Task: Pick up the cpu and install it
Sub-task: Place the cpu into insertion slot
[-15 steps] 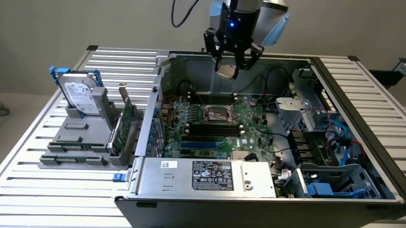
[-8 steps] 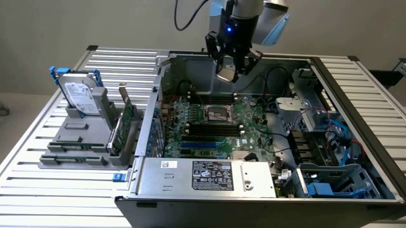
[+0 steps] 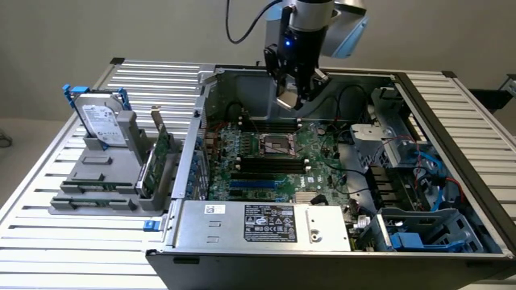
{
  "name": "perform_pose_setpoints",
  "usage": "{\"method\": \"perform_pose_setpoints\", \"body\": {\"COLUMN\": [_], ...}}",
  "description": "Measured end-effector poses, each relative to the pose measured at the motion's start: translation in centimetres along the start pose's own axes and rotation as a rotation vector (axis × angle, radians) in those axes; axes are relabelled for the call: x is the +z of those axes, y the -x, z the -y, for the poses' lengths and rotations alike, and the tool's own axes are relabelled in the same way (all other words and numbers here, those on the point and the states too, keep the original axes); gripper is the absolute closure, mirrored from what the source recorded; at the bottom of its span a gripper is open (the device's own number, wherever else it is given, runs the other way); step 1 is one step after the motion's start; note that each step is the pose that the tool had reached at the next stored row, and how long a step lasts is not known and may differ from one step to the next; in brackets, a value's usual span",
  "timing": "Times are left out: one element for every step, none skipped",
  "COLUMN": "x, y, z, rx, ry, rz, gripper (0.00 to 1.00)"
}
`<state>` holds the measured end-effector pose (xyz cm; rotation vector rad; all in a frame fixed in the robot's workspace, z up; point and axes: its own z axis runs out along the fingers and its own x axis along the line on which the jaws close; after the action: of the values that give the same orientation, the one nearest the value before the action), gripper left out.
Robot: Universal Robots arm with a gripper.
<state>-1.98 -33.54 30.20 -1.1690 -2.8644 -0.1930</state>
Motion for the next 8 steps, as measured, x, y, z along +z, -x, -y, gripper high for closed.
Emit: {"method": "perform_pose_setpoints", "body": {"x": [0.13,0.27,0.40,0.53,0.62,0.65,0.65,0.66], "y": [0.01,0.02,0.03,0.04,0.05,0.05,0.06,0.06], "z": [0.01,0.03,0.04,0.06,0.07,0.07,0.07,0.07], "rx": [0.018,0.036,0.053,0.071,0.089,0.109,0.126,0.144], "ry": [0.0015,0.0031,0.0045,0.0061,0.0076,0.0092,0.0106,0.0120], "rz": [0.0018,0.0036,0.0054,0.0072,0.0090,0.0110,0.0128,0.0144], "gripper": [0.45,0.45,0.45,0.45,0.45,0.45,0.45,0.45]}}
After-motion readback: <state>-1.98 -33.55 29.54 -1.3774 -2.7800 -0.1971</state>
